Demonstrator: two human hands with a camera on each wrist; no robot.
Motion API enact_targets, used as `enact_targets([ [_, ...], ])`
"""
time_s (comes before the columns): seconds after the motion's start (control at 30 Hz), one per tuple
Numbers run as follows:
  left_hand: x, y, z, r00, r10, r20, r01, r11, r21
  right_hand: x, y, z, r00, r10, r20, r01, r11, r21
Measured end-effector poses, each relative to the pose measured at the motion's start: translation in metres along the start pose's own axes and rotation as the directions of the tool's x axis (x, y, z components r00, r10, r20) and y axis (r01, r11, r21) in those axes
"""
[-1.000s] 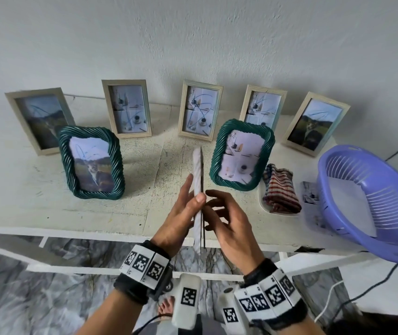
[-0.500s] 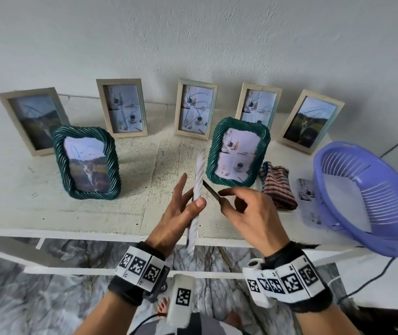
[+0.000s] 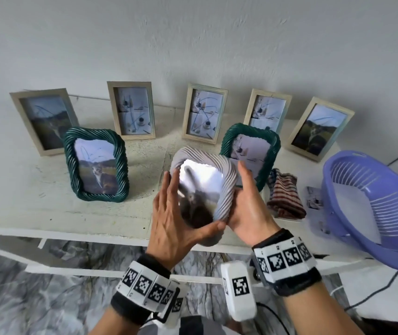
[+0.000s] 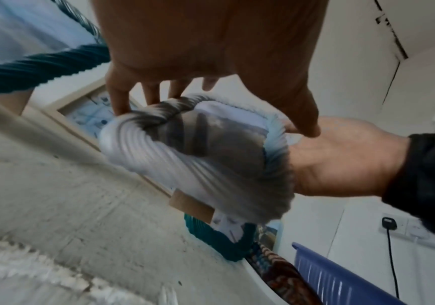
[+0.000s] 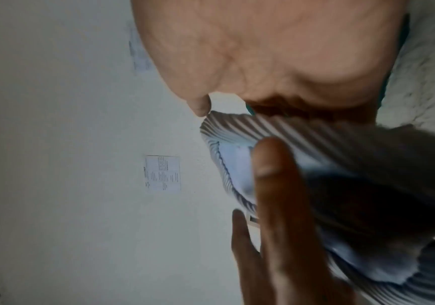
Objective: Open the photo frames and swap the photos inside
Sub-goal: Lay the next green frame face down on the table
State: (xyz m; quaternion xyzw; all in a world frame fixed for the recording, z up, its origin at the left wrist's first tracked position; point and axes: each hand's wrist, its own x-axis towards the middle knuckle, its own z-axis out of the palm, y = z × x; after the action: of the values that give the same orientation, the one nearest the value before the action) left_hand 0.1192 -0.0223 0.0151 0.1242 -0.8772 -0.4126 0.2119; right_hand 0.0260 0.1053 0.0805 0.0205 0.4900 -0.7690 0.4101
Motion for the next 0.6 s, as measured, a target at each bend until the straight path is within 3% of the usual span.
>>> enact_targets([
  [0.1,0.001,-0.011,-0.012,0.994,-0.064,-0.088,0.038,0.962,-0.272,0.023,-0.008,0.011,0.998,-0.059,0.032,0.06,0.997,-0.038],
  [0.2,0.014,-0.026,-0.025,0.983,-0.164,-0.086,0.114,0.902,-0.417,0.051,-0.011,0.026,0.995,-0.081,-0.066,0.069,0.985,-0.159],
  [0.4,0.063,-0.066,-0.036,0.991,-0.125,-0.053,0.088,0.886,-0.455,0.11,-0.017,0.043,0.935,-0.162,-0.316,0.068,0.955,-0.289],
  [0.5,0.084,-0.077,-0.034,0.999,-0.03,-0.028,0.017,0.927,-0.375,0.126,-0.023,0.052,0.899,-0.226,-0.374,0.098,0.938,-0.332],
  [0.6,0.096,-0.078,-0.033,0.999,-0.032,0.003,0.031,0.931,-0.363,0.138,-0.025,0.055,0.877,-0.268,-0.398,0.117,0.924,-0.364],
])
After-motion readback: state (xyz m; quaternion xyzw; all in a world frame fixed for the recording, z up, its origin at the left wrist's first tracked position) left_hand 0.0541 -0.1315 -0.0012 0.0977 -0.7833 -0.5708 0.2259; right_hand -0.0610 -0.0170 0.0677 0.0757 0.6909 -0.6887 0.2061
